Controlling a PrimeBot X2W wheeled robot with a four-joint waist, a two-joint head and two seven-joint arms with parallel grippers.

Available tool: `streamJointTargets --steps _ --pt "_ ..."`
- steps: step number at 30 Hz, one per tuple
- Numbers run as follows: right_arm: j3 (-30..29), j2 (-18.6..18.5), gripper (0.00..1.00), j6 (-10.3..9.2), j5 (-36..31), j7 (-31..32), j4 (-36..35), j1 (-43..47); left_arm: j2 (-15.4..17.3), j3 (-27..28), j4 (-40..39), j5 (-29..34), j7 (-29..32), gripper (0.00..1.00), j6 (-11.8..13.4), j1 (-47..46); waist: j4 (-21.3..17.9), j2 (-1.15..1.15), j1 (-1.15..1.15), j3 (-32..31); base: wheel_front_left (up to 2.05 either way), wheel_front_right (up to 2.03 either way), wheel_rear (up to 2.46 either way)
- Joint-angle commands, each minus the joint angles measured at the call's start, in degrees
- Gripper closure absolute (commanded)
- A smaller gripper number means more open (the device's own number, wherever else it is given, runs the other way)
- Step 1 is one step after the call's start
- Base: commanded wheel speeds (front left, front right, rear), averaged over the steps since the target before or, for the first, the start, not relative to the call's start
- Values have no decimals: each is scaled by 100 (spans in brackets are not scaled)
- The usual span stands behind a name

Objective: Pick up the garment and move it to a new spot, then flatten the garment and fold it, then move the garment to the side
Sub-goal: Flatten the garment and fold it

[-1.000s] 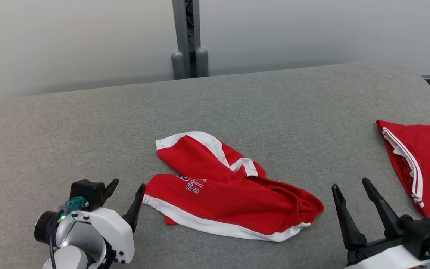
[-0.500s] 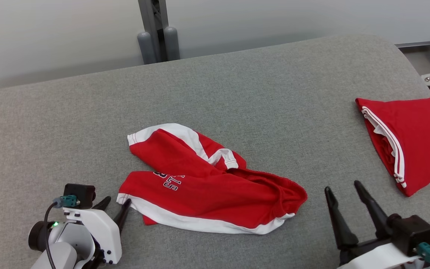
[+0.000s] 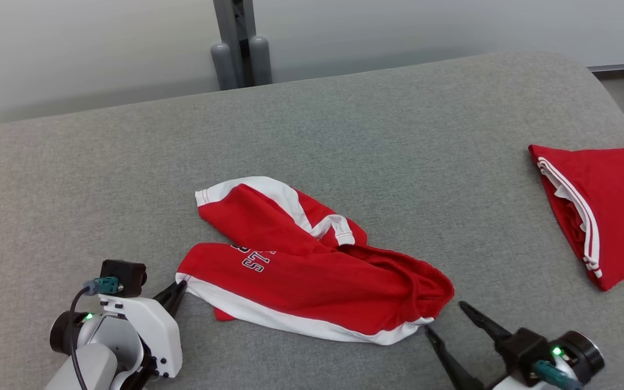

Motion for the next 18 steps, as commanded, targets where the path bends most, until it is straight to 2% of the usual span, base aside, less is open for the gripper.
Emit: streamJointTargets --steps 1,6,7,8,9,17,18 --pt "246 -162 0 0 -105 30 180 -229 29 8 21 -33 -53 100 -19 -119 66 0 0 20 0 0 0" --pt "845 -291 1 -1 -89 124 696 -654 -4 24 -28 -56 -170 100 -27 -144 201 0 0 56 0 0 0" --pt "899 -301 45 -2 -58 132 786 -711 -9 35 -54 -65 -213 100 -18 -139 233 0 0 58 0 0 0" --pt "925 -293 78 -2 3 108 845 -755 -11 51 -79 -73 -251 100 -1 -143 265 0 0 63 0 0 0" --pt "956 -272 100 -2 66 108 918 -779 -14 75 -119 -87 -300 100 15 -140 293 0 0 68 0 0 0" --pt "505 -60 100 -1 796 -475 528 -641 54 384 -854 -209 -795 100 275 62 400 0 0 28 0 0 0" --pt "330 -35 100 -2 1048 -689 225 -595 109 500 -1253 -207 -909 100 384 100 422 0 0 -2 0 0 0"
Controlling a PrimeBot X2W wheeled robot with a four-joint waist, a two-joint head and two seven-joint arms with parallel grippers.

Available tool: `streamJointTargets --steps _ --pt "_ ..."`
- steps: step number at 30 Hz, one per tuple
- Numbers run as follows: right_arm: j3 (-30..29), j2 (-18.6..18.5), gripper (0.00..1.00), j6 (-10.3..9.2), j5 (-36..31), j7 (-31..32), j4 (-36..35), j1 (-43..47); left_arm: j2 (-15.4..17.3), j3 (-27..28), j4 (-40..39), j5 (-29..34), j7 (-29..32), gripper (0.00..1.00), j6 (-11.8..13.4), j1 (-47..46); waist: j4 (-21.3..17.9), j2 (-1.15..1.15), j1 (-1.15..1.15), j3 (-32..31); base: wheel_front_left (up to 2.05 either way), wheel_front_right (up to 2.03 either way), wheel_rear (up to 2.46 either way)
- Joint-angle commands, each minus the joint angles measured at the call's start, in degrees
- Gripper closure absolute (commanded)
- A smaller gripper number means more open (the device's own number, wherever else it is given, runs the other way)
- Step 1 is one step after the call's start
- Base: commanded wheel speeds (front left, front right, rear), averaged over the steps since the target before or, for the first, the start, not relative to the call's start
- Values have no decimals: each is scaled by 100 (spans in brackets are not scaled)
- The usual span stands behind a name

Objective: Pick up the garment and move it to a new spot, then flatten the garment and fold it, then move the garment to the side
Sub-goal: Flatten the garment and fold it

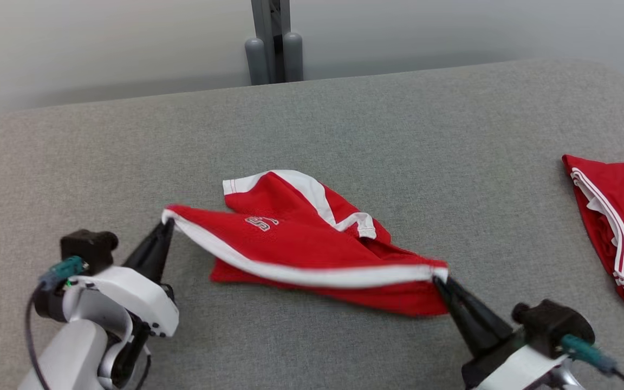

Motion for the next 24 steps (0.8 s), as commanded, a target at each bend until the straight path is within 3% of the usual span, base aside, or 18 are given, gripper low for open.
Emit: streamJointTargets --steps 1,8,12,18,24 --pt "-171 34 100 -1 323 -224 -320 87 112 135 -415 -11 -113 100 133 53 26 0 0 -46 0 0 0" --pt "-530 35 100 0 1273 -578 -1375 -8 266 498 -1830 -20 -234 100 566 205 69 0 0 -184 0 0 0" --pt "-722 -129 100 0 1565 -681 -1963 -186 317 797 -2812 57 -394 100 931 264 72 0 0 -295 0 0 0" --pt "-1231 -21 100 0 1920 -720 -2635 -283 321 1064 -4225 374 -665 100 1408 299 126 0 0 -450 0 0 0" --pt "-1709 145 100 -1 2297 -684 -3035 -320 282 1074 -5242 656 -808 100 1618 135 161 0 0 -537 0 0 0"
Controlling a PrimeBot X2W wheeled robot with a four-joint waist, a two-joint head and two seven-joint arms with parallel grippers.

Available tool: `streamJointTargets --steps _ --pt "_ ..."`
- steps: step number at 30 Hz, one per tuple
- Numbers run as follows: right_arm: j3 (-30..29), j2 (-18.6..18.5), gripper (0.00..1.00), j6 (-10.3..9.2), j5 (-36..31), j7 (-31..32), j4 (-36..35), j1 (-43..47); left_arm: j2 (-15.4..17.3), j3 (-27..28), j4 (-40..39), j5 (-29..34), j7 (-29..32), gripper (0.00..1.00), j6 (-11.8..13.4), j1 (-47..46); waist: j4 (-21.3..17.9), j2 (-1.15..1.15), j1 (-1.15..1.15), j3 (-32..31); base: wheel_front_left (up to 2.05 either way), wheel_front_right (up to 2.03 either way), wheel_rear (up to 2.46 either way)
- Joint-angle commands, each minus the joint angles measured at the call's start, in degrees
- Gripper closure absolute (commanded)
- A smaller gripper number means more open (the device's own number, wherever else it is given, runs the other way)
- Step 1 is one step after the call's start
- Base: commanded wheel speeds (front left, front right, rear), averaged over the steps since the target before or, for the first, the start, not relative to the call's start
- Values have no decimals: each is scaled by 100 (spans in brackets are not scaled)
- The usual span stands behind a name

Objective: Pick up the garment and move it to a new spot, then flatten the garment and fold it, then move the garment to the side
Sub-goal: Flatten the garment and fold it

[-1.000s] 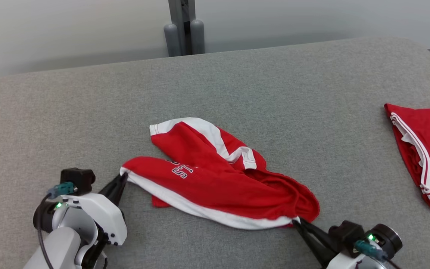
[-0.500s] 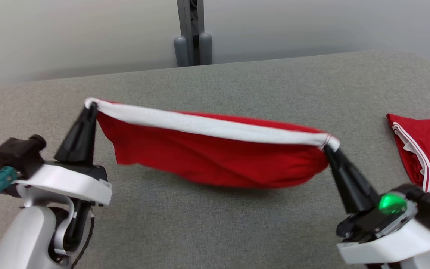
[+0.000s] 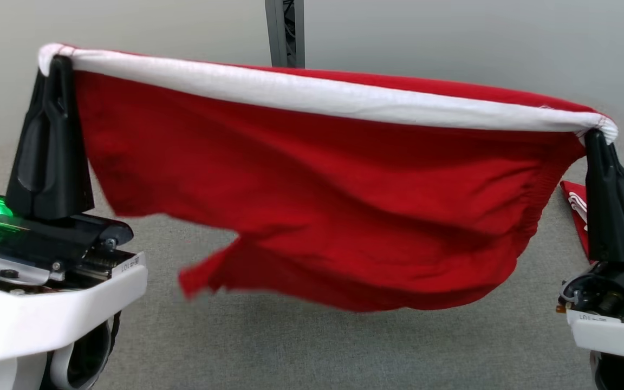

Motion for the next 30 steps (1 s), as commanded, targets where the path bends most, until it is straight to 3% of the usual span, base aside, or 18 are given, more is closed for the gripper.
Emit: streamJointTargets --steps 1,6,11,12,18,20,21,30 --pt "-71 -23 100 -1 80 17 -70 -63 11 29 -101 50 -18 100 51 -112 5 0 0 -9 0 0 0" --pt "-36 -9 100 0 219 139 0 -211 16 -55 -176 72 48 100 0 -322 -18 0 0 25 0 0 0" --pt "424 -181 100 0 318 117 556 -934 57 -186 497 -128 231 100 -311 -852 -125 0 0 156 0 0 0" --pt "626 -250 100 0 383 74 986 -1387 62 -273 931 -220 315 100 -502 -1210 -157 0 0 219 0 0 0" --pt "1176 -388 100 0 487 5 2558 -2993 -144 -599 2830 -268 380 100 -1093 -2652 -129 0 0 496 0 0 0" --pt "1337 -358 100 0 537 -16 3125 -3594 -245 -685 3573 -214 346 100 -1246 -3222 -108 0 0 609 0 0 0" --pt "1337 -358 100 0 537 -16 3125 -3594 -245 -685 3573 -214 346 100 -1246 -3222 -108 0 0 609 0 0 0" --pt "1786 39 100 1 382 -41 5680 -5823 -678 -968 6732 1 23 100 -1795 -5418 -17 0 0 945 0 0 0"
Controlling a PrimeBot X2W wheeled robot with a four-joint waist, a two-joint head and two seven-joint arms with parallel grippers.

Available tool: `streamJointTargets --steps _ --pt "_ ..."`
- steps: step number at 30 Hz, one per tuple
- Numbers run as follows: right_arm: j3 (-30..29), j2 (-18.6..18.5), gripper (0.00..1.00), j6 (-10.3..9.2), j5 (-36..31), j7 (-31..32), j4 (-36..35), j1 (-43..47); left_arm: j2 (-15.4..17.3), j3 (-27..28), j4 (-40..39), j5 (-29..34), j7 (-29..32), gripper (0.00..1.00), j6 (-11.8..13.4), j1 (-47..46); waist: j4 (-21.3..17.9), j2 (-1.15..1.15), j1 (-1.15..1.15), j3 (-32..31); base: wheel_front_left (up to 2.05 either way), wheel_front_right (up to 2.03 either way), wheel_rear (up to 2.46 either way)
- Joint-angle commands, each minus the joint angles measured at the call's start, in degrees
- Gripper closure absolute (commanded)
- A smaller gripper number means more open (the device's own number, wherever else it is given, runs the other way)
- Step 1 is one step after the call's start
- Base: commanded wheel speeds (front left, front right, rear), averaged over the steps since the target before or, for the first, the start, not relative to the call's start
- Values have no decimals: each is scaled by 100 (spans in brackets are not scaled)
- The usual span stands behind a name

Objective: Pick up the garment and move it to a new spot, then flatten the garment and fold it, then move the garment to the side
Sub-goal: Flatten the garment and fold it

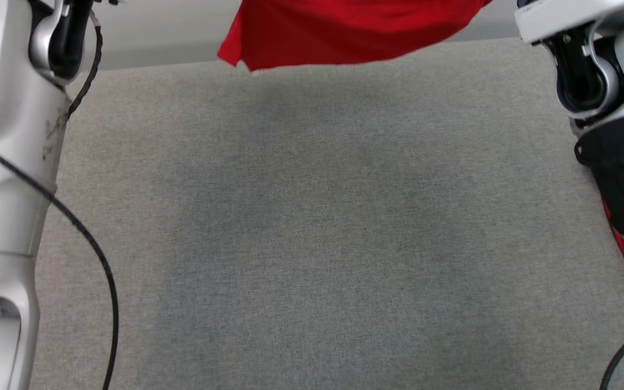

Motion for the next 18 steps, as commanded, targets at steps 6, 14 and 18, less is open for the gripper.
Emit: streamJointTargets --steps 6,14,18 --pt "554 240 100 1 -79 -17 1169 -379 -279 -152 1520 -120 58 100 -218 -441 71 0 0 127 0 0 0" --pt "1228 178 100 1 255 -18 1416 136 -634 -496 2381 -385 -270 100 -333 27 155 0 0 345 0 0 0" --pt "1547 43 100 1 438 -18 1247 686 -695 -717 2267 -601 -455 100 -331 632 152 0 0 355 0 0 0"
